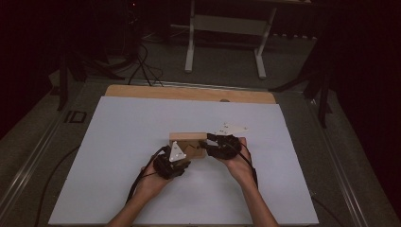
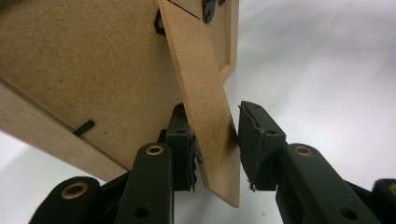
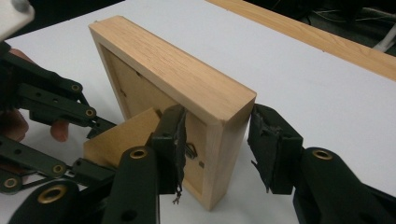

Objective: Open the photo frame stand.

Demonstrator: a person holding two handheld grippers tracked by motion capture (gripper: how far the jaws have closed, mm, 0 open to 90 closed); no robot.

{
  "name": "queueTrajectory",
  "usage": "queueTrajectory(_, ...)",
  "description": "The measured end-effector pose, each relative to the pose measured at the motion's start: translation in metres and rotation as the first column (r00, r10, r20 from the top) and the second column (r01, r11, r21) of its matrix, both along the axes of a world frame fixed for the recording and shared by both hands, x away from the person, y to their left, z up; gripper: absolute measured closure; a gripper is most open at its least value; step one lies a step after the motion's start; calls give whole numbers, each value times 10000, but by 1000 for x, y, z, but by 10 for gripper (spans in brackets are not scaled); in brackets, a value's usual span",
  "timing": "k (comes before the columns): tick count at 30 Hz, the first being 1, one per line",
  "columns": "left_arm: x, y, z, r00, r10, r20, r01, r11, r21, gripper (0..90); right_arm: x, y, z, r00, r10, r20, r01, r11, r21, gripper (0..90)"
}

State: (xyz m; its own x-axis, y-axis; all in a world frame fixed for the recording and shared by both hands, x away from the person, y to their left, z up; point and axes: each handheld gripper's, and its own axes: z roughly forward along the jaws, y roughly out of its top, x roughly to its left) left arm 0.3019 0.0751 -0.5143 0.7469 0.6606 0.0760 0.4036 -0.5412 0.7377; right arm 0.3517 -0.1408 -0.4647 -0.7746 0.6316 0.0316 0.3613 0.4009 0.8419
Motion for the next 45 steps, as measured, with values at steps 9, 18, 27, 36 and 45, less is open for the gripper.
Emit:
queueTrajectory(9,-1,15,10,9999,116,119,-110,9987,-504,707,-6,0,0,9999,4,128,-3,10000,-95,563)
queueTrajectory(18,1,27,12,9999,47,-160,-61,9958,-912,818,-19,2,-2,9993,-176,336,178,9998,-71,559)
queueTrajectory(27,-4,27,11,9994,-340,-25,338,9978,-573,834,-39,6,-1,9962,-95,867,148,9981,-602,548)
queueTrajectory(36,-11,27,9,9979,-613,-219,600,9966,-561,847,-47,3,-5,9965,232,798,-184,9980,-602,539)
queueTrajectory(45,-13,26,9,9963,-717,-482,680,9949,-750,852,-51,4,-8,9957,299,880,-238,9973,-695,537)
